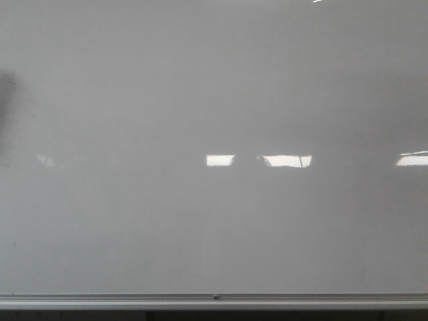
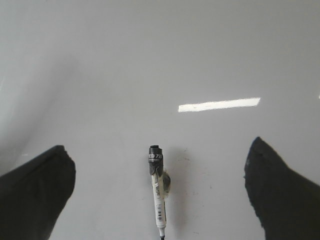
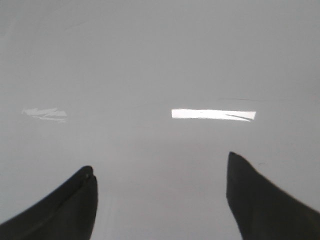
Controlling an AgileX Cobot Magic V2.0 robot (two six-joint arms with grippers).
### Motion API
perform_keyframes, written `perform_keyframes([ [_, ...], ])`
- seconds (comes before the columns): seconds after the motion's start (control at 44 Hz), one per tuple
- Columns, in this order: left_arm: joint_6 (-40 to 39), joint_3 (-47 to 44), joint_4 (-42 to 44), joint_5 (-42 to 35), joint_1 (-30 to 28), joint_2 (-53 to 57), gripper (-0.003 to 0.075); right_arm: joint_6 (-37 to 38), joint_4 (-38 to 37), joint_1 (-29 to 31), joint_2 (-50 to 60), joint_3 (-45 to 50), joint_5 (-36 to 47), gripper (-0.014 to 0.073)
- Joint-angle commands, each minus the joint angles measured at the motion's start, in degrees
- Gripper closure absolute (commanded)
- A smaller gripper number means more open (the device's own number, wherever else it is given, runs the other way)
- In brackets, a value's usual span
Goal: Write number 4 on whiteboard
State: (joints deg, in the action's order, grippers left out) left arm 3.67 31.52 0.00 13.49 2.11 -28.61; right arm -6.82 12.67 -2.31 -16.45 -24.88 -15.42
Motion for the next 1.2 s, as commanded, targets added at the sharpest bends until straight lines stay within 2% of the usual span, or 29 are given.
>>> perform_keyframes([
  [0.0,-0.5,2.1,-1.6,-3.2,0.3,-1.7,0.006,-0.1,0.1,0.0,-0.9,-2.2,4.9,0.0034],
  [0.25,-0.5,2.1,-5.5,-0.9,0.3,-9.7,0.006,-0.1,0.1,0.0,-0.9,-2.2,4.9,0.0034],
  [0.477,0.1,2.4,-5.5,-1.3,0.3,-23.0,0.006,-0.1,0.1,0.0,-0.9,-2.2,4.9,0.0034],
  [0.568,0.5,2.5,-4.5,-3.4,0.3,-30.2,0.006,-0.1,0.1,0.0,-0.9,-2.2,4.9,0.0034],
  [0.817,0.5,3.0,-3.1,-19.1,0.2,-44.6,0.006,-0.1,0.1,0.0,-0.9,-2.2,4.9,0.0034],
  [1.181,0.5,10.5,-1.7,-19.9,-1.5,-57.4,0.006,-0.1,0.1,0.0,-0.9,-2.2,4.9,0.0034],
])
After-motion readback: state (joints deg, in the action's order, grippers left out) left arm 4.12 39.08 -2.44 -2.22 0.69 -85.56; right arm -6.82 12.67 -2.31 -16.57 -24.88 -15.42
